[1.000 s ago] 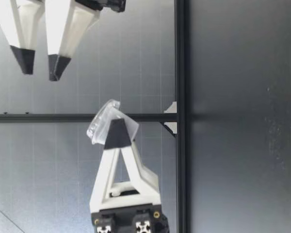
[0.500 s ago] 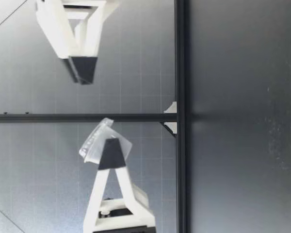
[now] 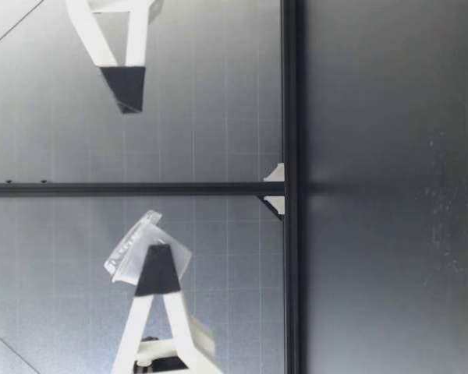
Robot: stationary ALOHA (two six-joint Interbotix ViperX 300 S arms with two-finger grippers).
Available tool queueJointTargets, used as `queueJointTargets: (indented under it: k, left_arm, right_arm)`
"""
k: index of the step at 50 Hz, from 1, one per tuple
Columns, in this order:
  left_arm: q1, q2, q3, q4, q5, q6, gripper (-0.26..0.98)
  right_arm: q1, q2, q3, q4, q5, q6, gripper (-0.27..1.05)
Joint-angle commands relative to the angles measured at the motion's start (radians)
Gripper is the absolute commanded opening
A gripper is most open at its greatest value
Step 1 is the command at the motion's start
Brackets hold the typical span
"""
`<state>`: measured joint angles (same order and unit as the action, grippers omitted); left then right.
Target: Pick up the plastic cup and open its lid.
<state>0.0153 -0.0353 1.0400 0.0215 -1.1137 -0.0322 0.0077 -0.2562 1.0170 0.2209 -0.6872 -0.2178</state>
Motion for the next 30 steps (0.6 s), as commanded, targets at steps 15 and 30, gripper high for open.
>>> queueJointTargets:
  k: [15,30]
  left_arm:
    - [0.0,-0.051,-0.018,0.002,0.035,0.002,0.21]
    - [0.002,-0.055,-0.021,0.002,0.052,0.003,0.21]
  right_arm:
    - [0.011,0.0,-0.009,0.0,-0.003,0.006,0.47]
    - [0.015,0.0,-0.006,0.0,0.002,0.06,0.47]
